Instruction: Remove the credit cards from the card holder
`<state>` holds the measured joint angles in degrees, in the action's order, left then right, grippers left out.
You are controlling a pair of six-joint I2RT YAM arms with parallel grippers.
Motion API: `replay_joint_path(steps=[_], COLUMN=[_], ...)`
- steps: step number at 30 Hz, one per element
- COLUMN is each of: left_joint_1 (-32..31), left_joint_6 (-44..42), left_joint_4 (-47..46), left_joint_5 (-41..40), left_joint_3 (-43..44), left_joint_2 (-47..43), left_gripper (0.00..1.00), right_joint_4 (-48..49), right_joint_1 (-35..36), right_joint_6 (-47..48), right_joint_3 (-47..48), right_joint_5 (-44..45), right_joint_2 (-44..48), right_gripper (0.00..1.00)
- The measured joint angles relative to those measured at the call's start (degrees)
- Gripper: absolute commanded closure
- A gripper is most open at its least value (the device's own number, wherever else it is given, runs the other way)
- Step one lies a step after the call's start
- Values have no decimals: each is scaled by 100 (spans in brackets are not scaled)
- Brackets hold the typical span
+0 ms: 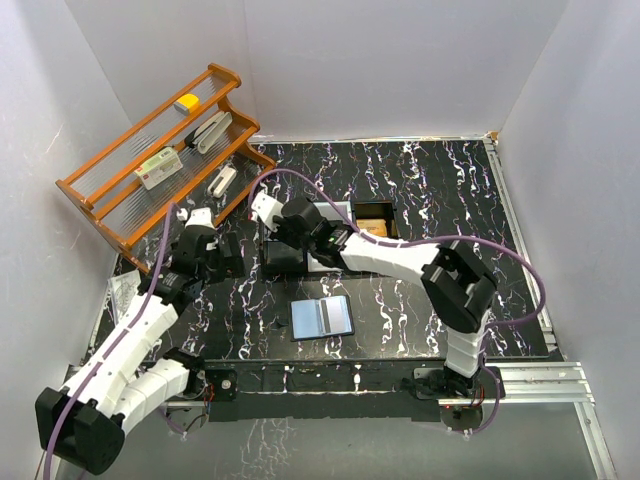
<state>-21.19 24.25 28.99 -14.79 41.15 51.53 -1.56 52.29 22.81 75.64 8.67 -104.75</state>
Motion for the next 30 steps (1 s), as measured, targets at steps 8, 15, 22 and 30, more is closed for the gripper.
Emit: replay_joint_path(steps=[8, 15, 22, 30], left_joint_1=[0, 0, 0, 0], left_joint_6=[-111, -138, -133, -131], left_joint_4=[-50, -61, -57, -39], left_joint_5=[0, 28, -31, -155], left_joint_3=[-2, -2, -2, -2], left_joint_2=[-901, -813, -1032, -1167], left_gripper=[1, 1, 1, 1], right_joint_4=[-107, -20, 59, 140], right_joint_1=[0, 9, 17, 26], right_joint_6=[693, 1432, 2000, 2203], right_joint_3=[461, 723, 1082, 1185], right_joint_5=[249, 605, 855, 1043], right_joint_2=[-743, -1191, -1749, -2041], right_gripper=[100, 100, 100, 96])
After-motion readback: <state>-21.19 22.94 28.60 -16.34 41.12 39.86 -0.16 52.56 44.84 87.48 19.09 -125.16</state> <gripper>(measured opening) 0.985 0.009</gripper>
